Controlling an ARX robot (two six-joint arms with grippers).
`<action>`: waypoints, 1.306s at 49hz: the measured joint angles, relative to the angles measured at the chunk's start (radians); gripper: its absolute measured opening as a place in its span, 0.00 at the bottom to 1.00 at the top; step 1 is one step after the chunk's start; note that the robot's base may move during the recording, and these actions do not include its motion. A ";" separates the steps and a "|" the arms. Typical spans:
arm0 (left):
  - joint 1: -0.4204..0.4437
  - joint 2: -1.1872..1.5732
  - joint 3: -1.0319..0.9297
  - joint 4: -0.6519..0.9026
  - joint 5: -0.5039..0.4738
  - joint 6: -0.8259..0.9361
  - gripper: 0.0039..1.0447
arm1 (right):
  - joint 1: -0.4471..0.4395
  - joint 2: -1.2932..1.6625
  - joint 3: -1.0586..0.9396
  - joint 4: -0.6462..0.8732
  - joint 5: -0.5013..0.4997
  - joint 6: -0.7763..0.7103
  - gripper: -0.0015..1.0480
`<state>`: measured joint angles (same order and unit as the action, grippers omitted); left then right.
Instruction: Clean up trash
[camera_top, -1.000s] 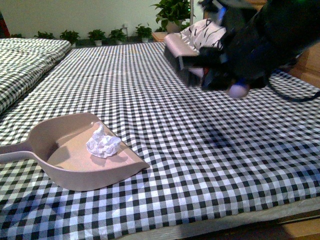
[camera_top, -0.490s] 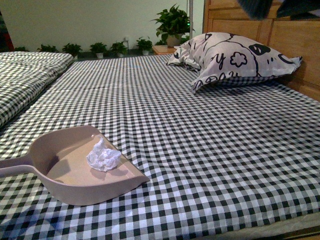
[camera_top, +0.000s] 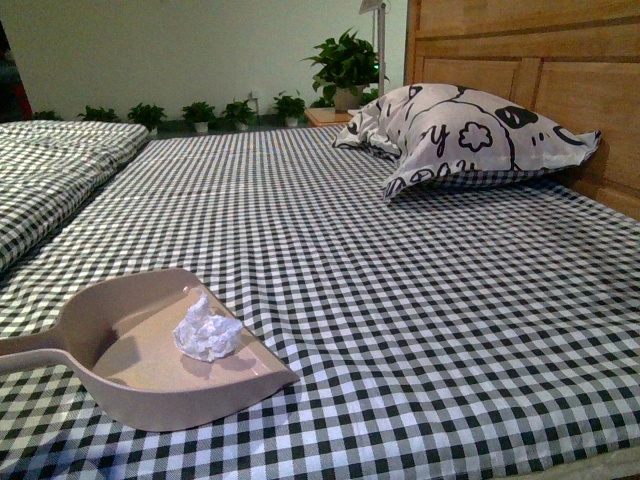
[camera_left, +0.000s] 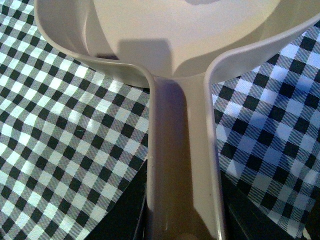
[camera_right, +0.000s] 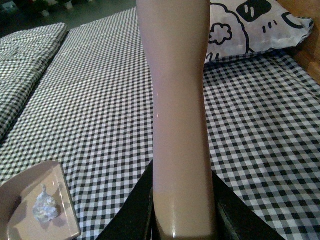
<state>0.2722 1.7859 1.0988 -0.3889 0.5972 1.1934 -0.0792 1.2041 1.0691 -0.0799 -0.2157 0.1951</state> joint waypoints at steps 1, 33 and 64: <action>0.000 0.000 0.000 0.000 0.000 0.000 0.26 | -0.003 -0.007 -0.004 0.000 -0.004 0.000 0.19; -0.004 -0.016 -0.300 1.197 -0.219 -1.234 0.26 | 0.060 -0.068 -0.059 -0.013 -0.005 0.003 0.19; -0.075 -0.301 -0.481 1.337 -0.418 -0.905 0.26 | 0.047 -0.249 -0.089 -0.097 -0.034 0.019 0.19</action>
<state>0.1970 1.4845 0.6174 0.9478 0.1791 0.2886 -0.0319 0.9546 0.9802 -0.1772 -0.2497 0.2138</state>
